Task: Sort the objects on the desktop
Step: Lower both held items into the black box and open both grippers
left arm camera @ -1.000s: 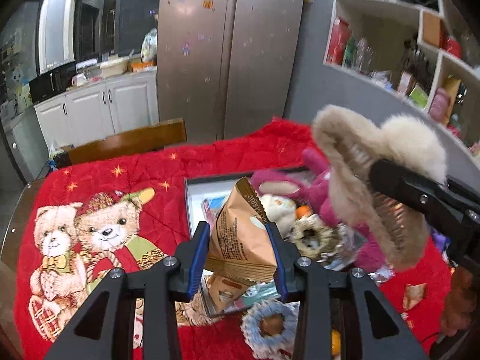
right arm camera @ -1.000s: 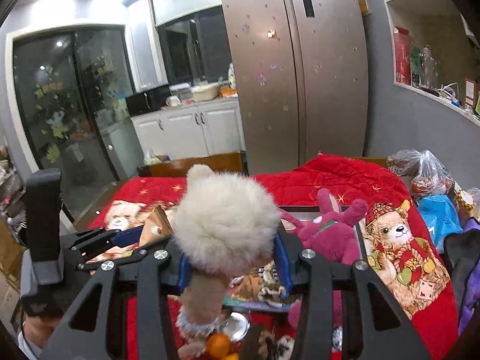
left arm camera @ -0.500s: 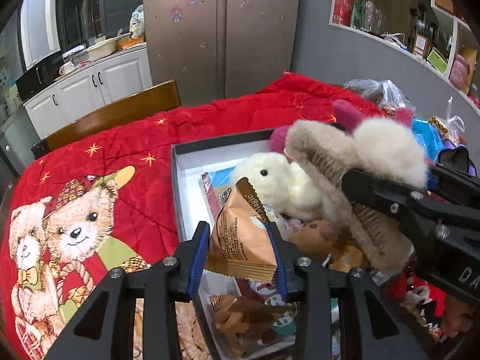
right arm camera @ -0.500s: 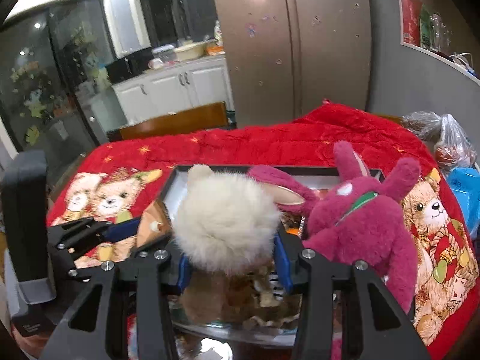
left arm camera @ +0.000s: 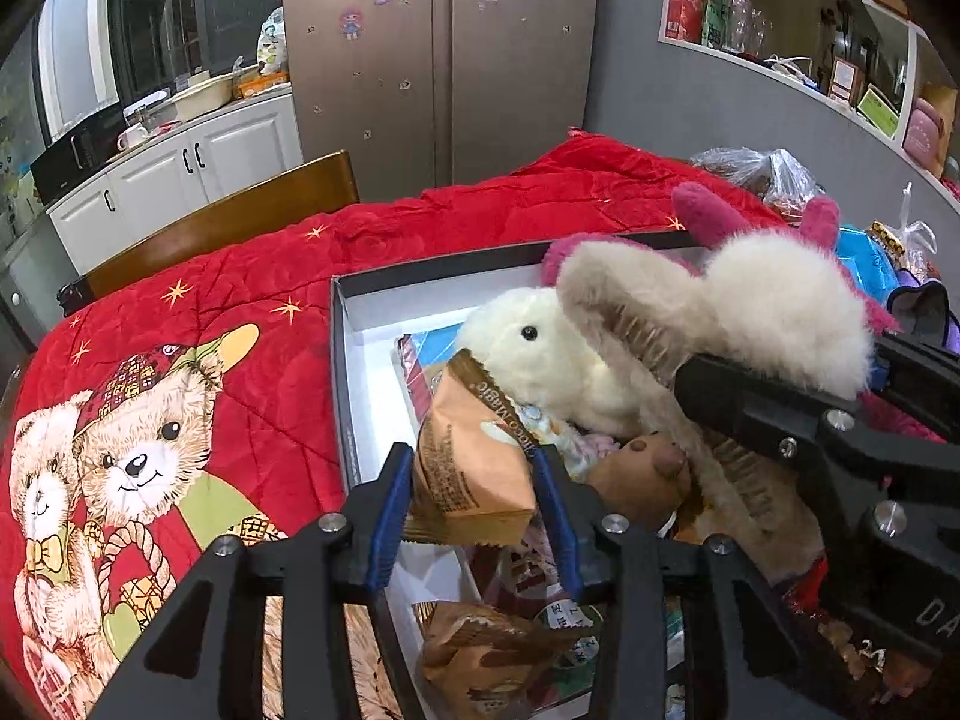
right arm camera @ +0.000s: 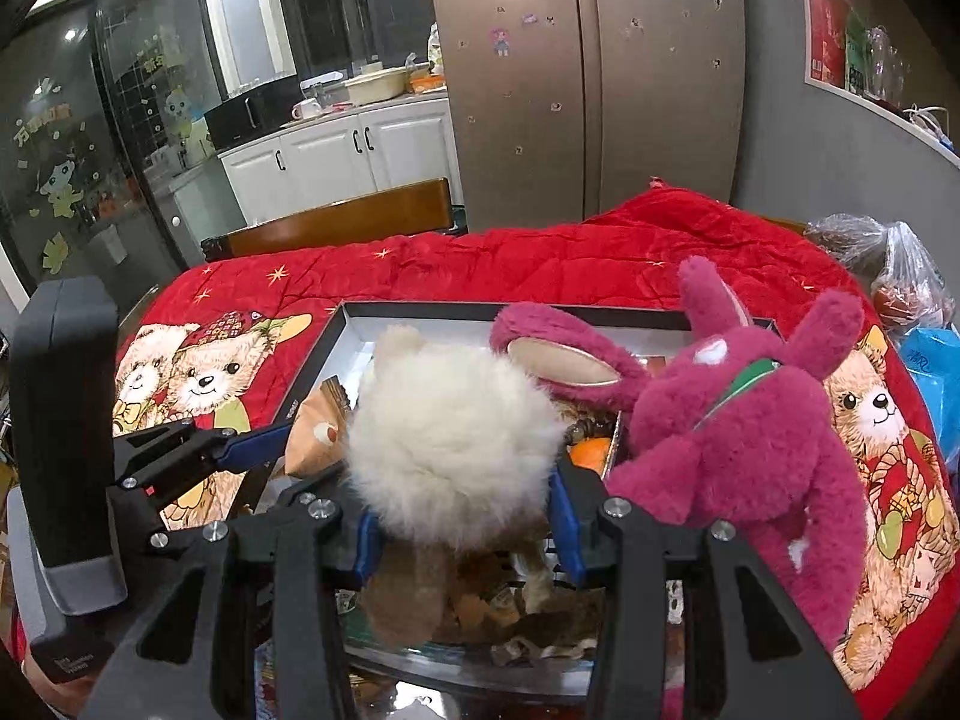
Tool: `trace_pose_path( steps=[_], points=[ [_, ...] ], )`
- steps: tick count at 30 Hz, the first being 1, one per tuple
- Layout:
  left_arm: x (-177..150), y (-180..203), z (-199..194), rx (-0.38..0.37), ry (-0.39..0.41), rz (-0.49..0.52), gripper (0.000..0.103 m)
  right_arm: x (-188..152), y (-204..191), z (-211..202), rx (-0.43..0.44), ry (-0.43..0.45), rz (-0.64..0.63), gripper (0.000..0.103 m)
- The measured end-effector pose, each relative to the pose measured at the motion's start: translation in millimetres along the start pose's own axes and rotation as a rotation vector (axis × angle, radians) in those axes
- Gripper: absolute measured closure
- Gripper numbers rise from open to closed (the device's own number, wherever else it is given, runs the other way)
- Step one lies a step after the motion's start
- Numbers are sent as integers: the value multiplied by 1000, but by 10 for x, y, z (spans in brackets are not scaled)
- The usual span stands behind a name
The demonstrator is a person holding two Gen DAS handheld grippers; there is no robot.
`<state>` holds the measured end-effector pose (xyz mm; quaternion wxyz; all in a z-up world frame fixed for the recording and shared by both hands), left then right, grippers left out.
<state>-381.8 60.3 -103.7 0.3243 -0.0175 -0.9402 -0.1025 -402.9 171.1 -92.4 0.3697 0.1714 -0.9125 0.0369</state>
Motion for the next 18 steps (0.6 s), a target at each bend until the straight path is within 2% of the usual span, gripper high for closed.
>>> trace_pose_path(
  steps=[3,6,8,13,18],
  points=[
    [-6,-6,14,15,2,3,55,-19,28,16,-10,-13,8,54],
    [-1,0,-8,30,14,15,44,-29,54,32,-17,-21,19,53],
    [1,18,-22,26,21,26,41,-32,63,38,-32,-25,15,50],
    [-37,65,-10,24,-7,74,28,-2,36,7,-28,-8,10,15],
    [-9,93,-56,-6,-4,54,15,26,80,-36,-64,-3,2,0]
  ],
)
Point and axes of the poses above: each gripper's, at about its wrist camera, not at the fingertips, and z roughly the way its jaws point, y to its right, x to its top, the point moved 10 cm from there along z, roughly the way its jaws point, and after that the axes turned 14 degrees about -z, right-handed, at the moved point
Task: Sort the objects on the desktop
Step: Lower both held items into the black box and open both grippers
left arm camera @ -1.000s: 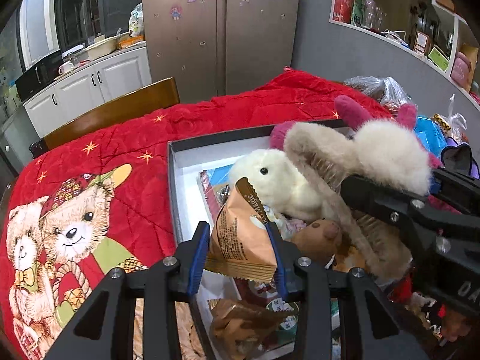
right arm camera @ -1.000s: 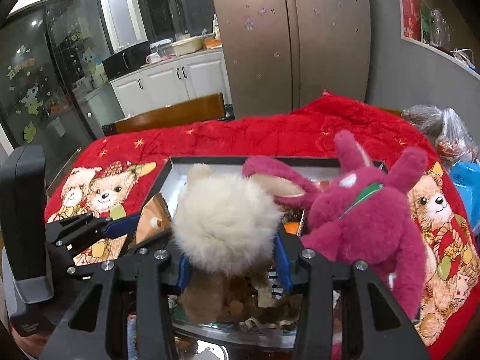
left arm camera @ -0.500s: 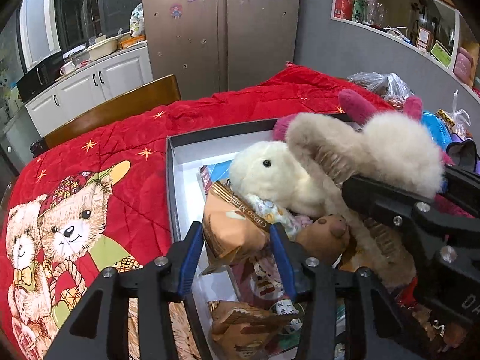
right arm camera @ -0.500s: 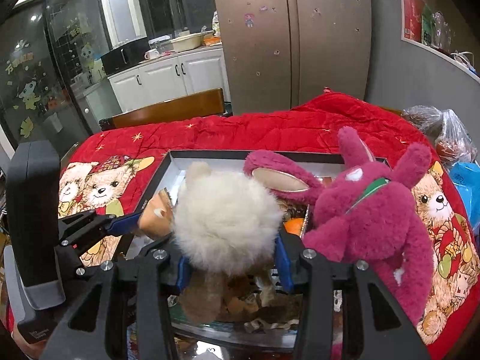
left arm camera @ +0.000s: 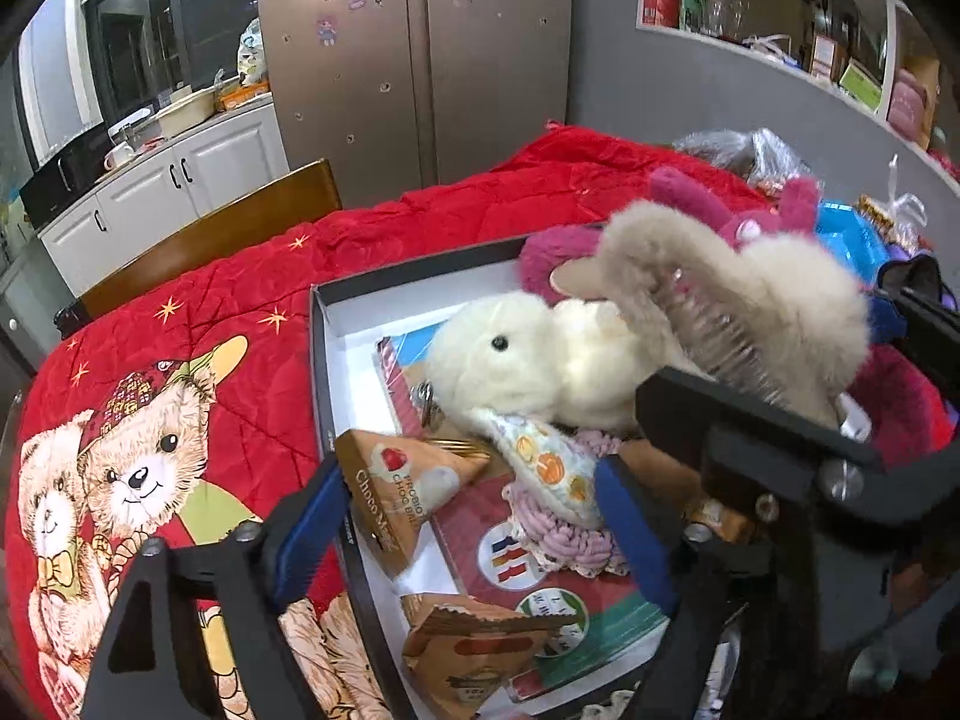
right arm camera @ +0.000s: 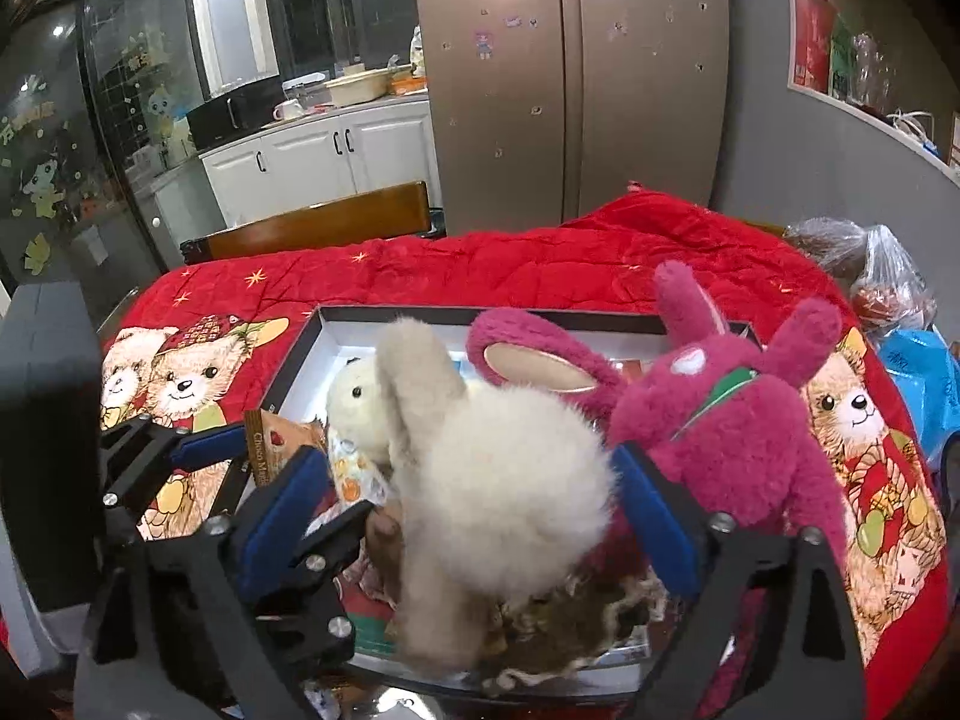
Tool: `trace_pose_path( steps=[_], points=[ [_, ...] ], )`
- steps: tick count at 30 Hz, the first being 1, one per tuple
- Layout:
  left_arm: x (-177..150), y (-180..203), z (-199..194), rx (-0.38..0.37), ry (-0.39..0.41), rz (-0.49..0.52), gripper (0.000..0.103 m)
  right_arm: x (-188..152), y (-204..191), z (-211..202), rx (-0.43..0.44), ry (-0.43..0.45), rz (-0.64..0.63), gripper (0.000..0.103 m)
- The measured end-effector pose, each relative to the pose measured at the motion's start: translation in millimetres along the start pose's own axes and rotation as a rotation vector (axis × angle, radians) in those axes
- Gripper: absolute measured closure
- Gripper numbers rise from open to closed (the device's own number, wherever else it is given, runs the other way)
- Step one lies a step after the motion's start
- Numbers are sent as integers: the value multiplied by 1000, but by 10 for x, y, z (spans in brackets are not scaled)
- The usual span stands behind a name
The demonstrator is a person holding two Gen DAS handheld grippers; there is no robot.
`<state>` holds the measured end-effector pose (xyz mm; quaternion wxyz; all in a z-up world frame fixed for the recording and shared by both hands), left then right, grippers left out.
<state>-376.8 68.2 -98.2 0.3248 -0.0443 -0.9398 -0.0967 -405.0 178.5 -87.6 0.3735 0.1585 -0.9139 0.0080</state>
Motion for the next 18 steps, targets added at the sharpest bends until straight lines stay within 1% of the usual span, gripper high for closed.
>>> trace_pose_path(
  steps=[2,3,6,10,15,18],
  points=[
    [34,-27,-33,28,25,-7,0,20,19,-32,-3,9,5,0],
    [59,-49,-45,41,31,-15,0,30,27,-50,-9,12,3,0],
    [132,-101,-120,-14,47,-83,0,75,36,-116,-46,22,-26,0],
    [176,-132,-182,7,69,-72,0,111,3,-174,-51,43,-31,0],
    [198,-122,-215,14,78,-69,0,121,-42,-200,-33,60,-46,0],
    [205,-119,-223,15,85,-71,0,130,-34,-208,-39,66,-51,0]
  ],
)
Point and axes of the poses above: each gripper's, at about its wrist camera, not at the fingertips, and z roughly the way its jaws point, y to its right, x to its top, the point moved 10 cm from there along z, roughly the way its jaws point, and after that the axes turned 14 degrees about -z, right-handed, at the moved point
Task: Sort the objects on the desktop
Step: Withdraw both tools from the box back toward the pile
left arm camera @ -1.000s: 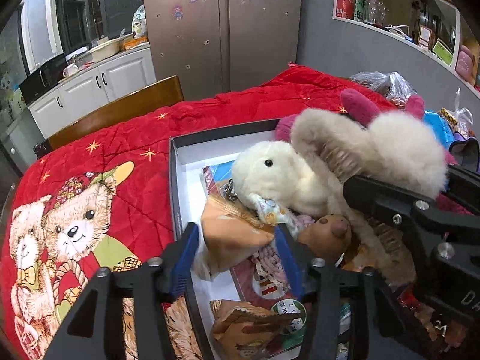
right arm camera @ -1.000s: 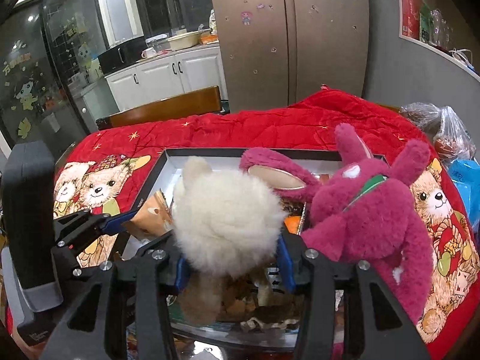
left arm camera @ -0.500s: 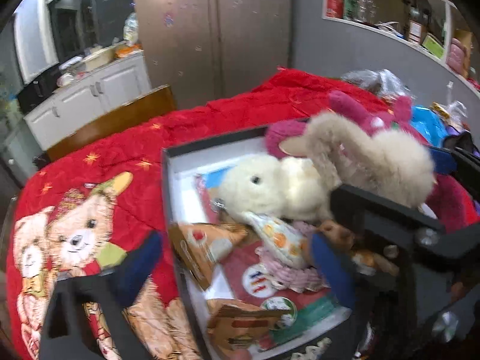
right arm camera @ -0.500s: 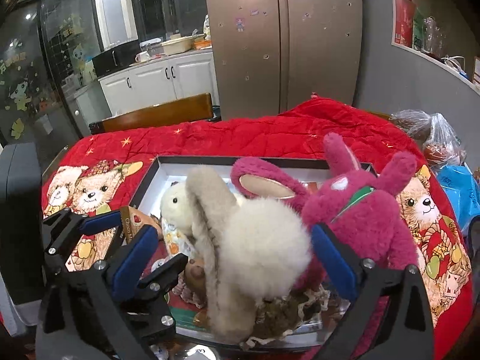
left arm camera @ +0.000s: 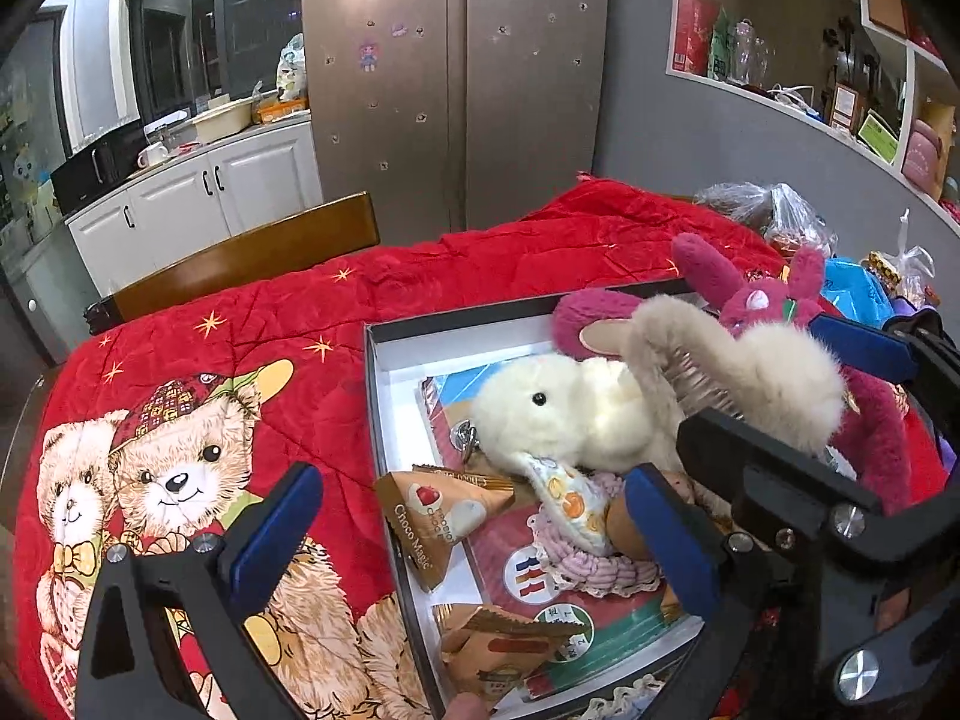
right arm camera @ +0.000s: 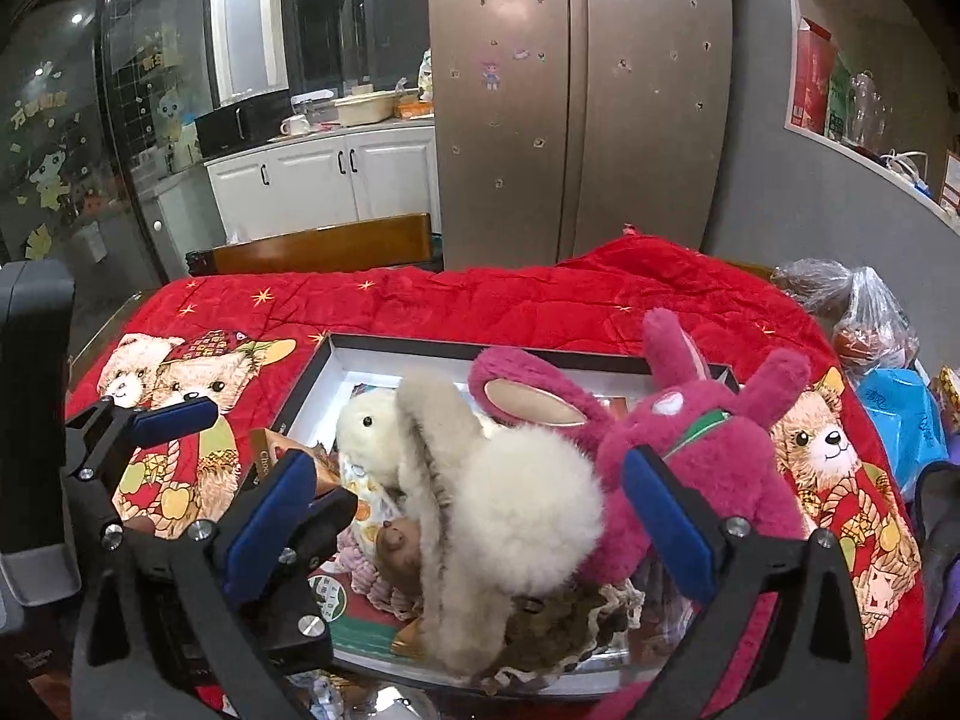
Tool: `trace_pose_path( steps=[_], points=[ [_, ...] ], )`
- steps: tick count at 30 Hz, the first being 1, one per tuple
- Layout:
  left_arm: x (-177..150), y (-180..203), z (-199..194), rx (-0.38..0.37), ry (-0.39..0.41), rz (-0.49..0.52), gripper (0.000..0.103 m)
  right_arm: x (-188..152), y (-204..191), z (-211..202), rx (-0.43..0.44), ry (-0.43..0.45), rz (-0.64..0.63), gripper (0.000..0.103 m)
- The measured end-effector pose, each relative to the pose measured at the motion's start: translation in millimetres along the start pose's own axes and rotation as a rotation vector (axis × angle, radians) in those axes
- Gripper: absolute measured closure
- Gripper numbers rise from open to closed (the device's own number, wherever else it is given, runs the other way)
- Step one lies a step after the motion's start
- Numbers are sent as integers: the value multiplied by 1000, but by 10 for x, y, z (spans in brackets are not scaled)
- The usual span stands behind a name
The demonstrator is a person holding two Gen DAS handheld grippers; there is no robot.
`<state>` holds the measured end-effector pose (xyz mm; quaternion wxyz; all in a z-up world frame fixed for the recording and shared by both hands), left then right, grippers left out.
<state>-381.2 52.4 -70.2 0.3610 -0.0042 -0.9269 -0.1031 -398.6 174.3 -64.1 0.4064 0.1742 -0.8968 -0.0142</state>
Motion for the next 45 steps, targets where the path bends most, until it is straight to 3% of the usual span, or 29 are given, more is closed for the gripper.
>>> trace_pose_path(
  steps=[10,18,26,29,36,39,45],
  points=[
    [40,-6,-92,-3,23,-6,0,94,35,-148,3,44,-23,0],
    [90,2,-327,14,43,12,0,251,-9,-555,-10,120,-63,0],
    [169,71,-894,64,139,36,0,442,-168,-1232,44,227,-91,0],
    [131,150,-1174,27,166,27,0,425,-167,-1542,84,246,-75,0],
    [-43,352,-1757,-36,214,37,0,265,-10,-2272,-7,294,-84,0],
    [-156,415,-1912,-19,234,65,0,177,72,-2614,-91,329,-102,0],
    [-577,463,-2088,14,255,84,0,-234,262,-3099,-122,375,-41,0]
  ],
)
Point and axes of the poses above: each gripper's, at about its wrist camera, not at the fingertips, and z roughly the way its jaws point, y to its right, x to its top, the point moved 10 cm from there along z, roughly the way its jaws point, and after that the axes turned 14 degrees about -z, right-handed, at the moved point
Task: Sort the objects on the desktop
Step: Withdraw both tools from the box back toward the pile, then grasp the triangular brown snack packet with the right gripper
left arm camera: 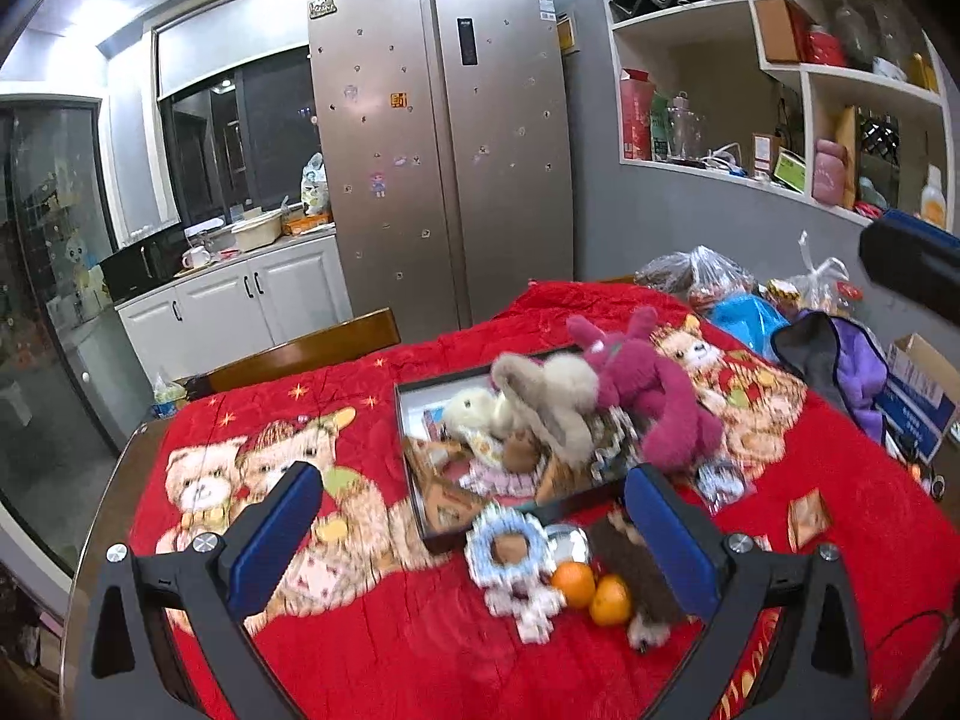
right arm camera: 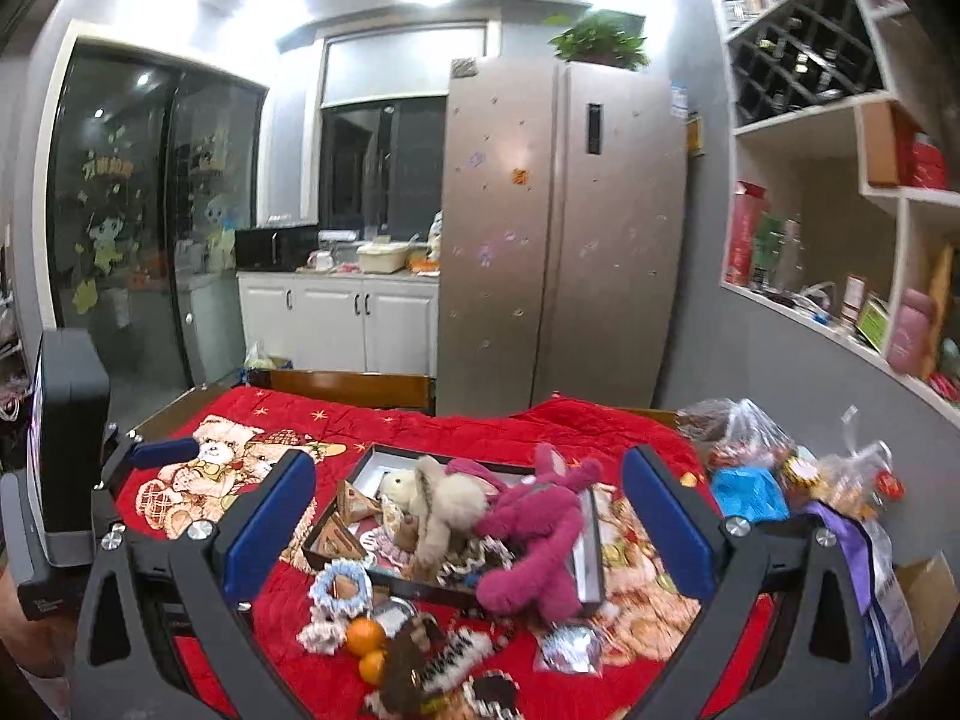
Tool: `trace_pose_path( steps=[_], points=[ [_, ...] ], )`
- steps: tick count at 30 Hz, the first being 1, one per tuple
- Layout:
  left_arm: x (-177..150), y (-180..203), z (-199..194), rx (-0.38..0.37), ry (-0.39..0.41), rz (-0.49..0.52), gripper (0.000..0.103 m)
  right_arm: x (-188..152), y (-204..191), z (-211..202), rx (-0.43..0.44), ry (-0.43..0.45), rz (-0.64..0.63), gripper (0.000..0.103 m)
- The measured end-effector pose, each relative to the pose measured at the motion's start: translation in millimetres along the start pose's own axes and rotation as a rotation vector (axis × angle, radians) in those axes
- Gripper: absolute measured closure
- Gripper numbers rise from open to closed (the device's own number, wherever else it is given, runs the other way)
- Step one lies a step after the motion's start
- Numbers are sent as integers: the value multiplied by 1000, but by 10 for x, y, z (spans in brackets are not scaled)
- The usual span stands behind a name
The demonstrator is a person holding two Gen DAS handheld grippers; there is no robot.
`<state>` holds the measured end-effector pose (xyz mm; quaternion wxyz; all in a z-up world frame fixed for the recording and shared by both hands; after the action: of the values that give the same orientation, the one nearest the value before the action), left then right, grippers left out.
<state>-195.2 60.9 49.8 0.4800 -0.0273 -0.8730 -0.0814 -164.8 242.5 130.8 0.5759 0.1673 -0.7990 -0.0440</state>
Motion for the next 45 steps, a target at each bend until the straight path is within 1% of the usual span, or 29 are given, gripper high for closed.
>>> trace_pose_path(
  steps=[4,6,7,10,14,17,21,29,35,45],
  points=[
    [-434,13,-114,-19,-3,-29,0,-431,135,-327,-39,4,35,0],
    [-634,32,-77,-33,-23,-34,0,-743,181,-407,-51,-23,44,0],
    [-748,41,-14,-45,-52,-49,0,-918,203,-414,-48,-48,48,0],
    [-915,85,147,-76,-109,-81,0,-1325,269,-330,-32,-136,68,0],
    [-1113,91,414,-60,-168,-91,0,-1785,351,-197,-31,-235,106,0],
    [-1213,21,546,-39,-197,-96,0,-2026,417,-75,-29,-288,141,0],
    [-1268,-47,655,-28,-223,-112,0,-2220,516,89,-36,-330,164,0],
    [-1367,-60,833,-15,-269,-82,0,-2455,564,391,-22,-392,192,0],
    [-1372,-119,923,-10,-280,-90,0,-2546,507,544,-7,-418,189,0],
    [-1387,-128,1061,-9,-303,-86,0,-2713,512,703,-15,-462,202,0]
  ],
)
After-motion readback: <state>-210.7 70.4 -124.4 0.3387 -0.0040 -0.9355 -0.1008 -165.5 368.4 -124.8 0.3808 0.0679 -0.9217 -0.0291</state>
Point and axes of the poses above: each gripper's, at about its wrist camera, not at the fingertips, and z roughly the way its jaws point, y to its right, x to its top, the point moved 10 cm from there along z, roughly the way its jaws point, and after that the axes turned 14 degrees about -z, right-handed, at the moved point
